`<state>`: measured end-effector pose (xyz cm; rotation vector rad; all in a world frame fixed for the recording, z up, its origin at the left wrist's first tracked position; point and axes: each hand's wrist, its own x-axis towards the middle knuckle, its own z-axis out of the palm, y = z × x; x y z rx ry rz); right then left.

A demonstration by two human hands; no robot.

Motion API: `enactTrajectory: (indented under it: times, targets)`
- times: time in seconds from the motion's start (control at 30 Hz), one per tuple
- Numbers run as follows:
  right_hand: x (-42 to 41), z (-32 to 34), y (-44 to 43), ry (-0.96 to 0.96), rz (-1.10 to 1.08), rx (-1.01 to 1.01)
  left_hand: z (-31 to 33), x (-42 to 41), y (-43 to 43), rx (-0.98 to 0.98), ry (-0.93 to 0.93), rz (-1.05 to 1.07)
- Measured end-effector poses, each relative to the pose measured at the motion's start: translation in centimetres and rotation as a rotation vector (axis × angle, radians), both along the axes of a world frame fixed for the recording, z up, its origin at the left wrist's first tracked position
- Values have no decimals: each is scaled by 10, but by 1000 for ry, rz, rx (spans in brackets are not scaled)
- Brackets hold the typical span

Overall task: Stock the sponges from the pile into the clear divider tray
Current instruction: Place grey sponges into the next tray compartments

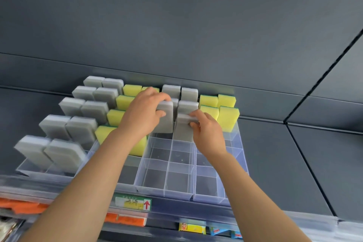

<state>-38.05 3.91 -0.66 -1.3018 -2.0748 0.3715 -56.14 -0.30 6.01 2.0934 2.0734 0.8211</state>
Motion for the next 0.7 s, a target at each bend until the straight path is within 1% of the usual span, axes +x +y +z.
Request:
enactTrajectory:
  times: [0.17, 0.43, 0.7]
  targets:
    - [-1, -7, 4, -43, -3, 35, 0, 0, 3, -17, 9, -28]
    - [-2, -9, 9, -9, 10, 142, -13, 5, 11, -75, 39, -40]
    - [0, -11, 9, -1, 41, 190, -23, 8, 18, -21, 313, -50]
